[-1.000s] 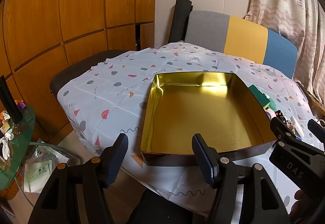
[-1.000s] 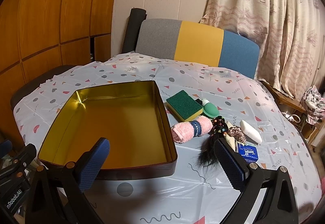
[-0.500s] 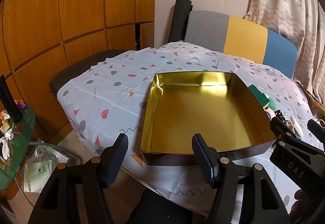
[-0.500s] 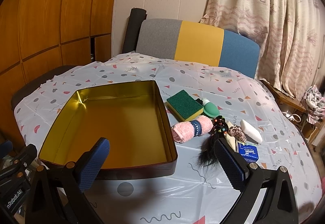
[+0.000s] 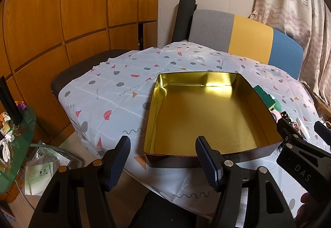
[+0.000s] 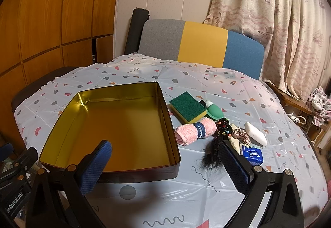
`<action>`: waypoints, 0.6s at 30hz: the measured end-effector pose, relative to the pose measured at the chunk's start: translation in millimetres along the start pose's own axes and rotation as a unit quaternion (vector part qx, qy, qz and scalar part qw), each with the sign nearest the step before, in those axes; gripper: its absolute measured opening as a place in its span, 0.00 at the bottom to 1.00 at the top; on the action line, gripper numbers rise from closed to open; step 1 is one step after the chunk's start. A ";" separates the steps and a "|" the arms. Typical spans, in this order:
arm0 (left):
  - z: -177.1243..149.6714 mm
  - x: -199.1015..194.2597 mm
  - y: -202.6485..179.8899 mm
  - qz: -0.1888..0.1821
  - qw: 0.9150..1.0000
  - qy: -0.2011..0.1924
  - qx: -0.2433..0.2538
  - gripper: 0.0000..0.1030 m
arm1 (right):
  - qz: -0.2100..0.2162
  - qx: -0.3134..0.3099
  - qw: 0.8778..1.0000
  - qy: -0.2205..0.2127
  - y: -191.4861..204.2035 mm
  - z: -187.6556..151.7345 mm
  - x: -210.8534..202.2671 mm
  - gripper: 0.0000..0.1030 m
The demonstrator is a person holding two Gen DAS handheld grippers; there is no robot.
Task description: Organize soft objects
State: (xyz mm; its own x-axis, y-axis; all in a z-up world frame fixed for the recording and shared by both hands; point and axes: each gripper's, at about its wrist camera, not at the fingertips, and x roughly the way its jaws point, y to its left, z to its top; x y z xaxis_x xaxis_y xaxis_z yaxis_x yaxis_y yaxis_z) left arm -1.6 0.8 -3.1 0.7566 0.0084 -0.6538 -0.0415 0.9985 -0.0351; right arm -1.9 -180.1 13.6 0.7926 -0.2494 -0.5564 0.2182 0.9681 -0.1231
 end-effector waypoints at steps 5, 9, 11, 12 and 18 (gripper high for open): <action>-0.1 0.6 0.3 -0.001 1.000 0.001 0.000 0.64 | 0.000 0.000 1.000 0.000 0.6 -0.1 0.0 1.00; -0.4 0.3 0.1 -0.001 1.000 0.001 0.000 0.64 | 0.001 0.000 1.000 0.000 -0.6 -0.4 0.4 1.00; 0.0 0.8 1.0 -0.001 1.000 0.001 0.001 0.64 | 0.001 0.002 1.000 0.000 -0.4 -0.1 0.5 1.00; 0.1 1.0 1.1 -0.001 1.000 0.002 0.000 0.64 | 0.001 0.001 1.000 0.000 0.1 -0.1 0.6 1.00; -0.4 0.9 1.1 -0.001 1.000 0.002 0.000 0.64 | 0.000 -0.001 1.000 -0.001 -0.2 -0.3 0.7 1.00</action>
State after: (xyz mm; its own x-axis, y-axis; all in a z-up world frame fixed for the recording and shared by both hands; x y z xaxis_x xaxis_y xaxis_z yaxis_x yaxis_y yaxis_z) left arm -1.3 1.9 -4.0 0.7543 0.0068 -0.6565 -0.0402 0.9985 -0.0358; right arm -1.5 -180.4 13.0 0.7937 -0.2488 -0.5550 0.2168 0.9683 -0.1241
